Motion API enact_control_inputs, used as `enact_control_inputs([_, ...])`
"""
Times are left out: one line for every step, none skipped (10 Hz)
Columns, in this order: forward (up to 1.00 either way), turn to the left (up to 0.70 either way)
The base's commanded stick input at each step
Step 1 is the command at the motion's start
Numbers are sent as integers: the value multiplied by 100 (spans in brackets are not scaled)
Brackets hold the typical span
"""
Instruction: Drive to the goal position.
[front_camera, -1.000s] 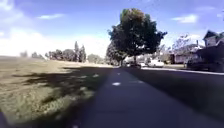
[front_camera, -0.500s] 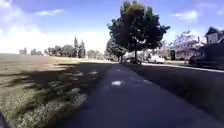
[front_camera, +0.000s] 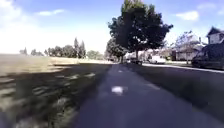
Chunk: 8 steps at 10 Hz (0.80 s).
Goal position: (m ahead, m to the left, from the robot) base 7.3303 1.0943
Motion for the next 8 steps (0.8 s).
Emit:
enact_control_inputs([100, 0])
enact_control_inputs([100, 0])
enact_control_inputs([100, 0])
enact_control_inputs([100, 0])
enact_control_inputs([100, 0])
enact_control_inputs([100, 0])
enact_control_inputs([100, 0])
enact_control_inputs([100, 0])
